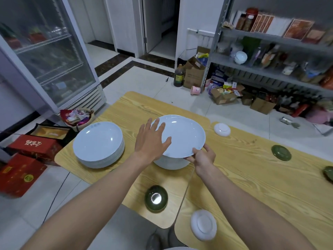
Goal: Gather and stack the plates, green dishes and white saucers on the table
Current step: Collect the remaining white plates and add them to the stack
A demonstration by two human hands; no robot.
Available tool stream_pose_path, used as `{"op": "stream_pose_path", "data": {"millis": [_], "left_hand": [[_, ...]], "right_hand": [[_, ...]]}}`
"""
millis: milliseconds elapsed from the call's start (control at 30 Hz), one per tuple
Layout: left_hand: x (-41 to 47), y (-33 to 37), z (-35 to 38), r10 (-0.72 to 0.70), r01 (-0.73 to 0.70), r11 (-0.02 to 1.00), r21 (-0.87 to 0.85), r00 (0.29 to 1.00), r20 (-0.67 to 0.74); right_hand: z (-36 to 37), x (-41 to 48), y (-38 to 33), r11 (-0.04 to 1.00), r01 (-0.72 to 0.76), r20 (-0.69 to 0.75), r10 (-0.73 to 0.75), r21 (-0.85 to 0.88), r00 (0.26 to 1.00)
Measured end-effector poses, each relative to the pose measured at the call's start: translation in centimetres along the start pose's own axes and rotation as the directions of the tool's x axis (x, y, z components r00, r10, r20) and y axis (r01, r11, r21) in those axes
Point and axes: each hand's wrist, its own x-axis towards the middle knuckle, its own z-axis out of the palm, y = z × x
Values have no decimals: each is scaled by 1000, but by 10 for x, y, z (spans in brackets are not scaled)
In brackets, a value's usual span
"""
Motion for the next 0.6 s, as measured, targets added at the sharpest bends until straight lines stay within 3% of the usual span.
{"op": "stream_pose_path", "data": {"millis": [400, 600], "left_hand": [[12, -8, 7, 1, -1, 1000, -11, 1000, 15], [14, -10, 8, 9, -8, 1000, -3, 1000, 22]], "right_hand": [[9, 22, 5, 929, 151, -110, -199, -338, 974], [10, 25, 8, 917, 108, -152, -178, -385, 972]]}}
